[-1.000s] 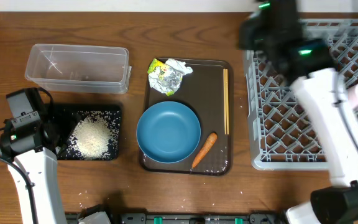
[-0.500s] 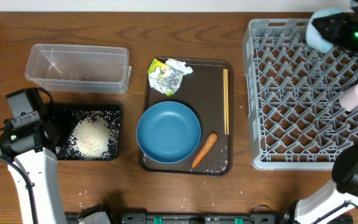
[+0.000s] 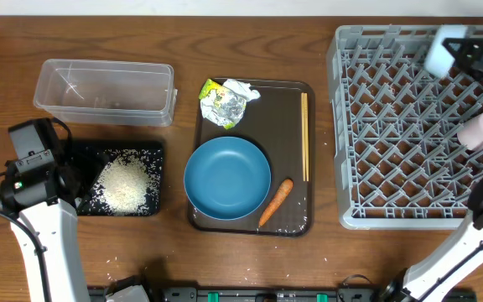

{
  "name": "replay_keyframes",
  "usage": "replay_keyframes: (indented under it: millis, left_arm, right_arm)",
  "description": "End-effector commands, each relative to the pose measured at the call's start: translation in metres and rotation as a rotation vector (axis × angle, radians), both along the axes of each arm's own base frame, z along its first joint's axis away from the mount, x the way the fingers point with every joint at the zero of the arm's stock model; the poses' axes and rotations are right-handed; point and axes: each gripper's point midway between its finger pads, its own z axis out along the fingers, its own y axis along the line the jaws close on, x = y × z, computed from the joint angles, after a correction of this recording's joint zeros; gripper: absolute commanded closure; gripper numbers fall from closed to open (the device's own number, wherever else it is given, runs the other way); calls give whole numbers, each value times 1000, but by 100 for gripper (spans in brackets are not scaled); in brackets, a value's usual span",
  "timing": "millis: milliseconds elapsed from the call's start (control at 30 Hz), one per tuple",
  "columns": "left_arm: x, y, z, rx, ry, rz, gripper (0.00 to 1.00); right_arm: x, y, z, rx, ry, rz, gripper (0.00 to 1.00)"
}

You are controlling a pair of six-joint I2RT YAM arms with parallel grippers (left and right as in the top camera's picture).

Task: Sort waste into correct bins and load items into the dishwasher rack
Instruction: 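Carry the light-blue bowl to the rack's back corner and release it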

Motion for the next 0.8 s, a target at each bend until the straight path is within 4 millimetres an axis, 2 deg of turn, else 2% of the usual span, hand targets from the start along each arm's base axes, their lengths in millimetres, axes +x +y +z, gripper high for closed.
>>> replay_keyframes:
  millis: [0, 167, 433, 633, 767]
  left_arm:
    - [2, 3, 6, 10, -14, 8, 4]
    - [2, 3, 6, 10, -14, 8, 4]
    - [2, 3, 6, 10, -14, 8, 4]
    - [2, 3, 6, 10, -14, 8, 4]
    - [2, 3, 6, 10, -14, 8, 4]
  right_arm:
    - [-13, -20, 5, 66, -11, 5, 99]
    - [-21, -34, 5, 87, -21, -4, 99]
    - [-18, -16, 7, 76, -52, 47, 99]
    - [-8, -12, -3, 37, -22, 17, 99]
    - [-3, -1, -11, 31, -19, 40, 99]
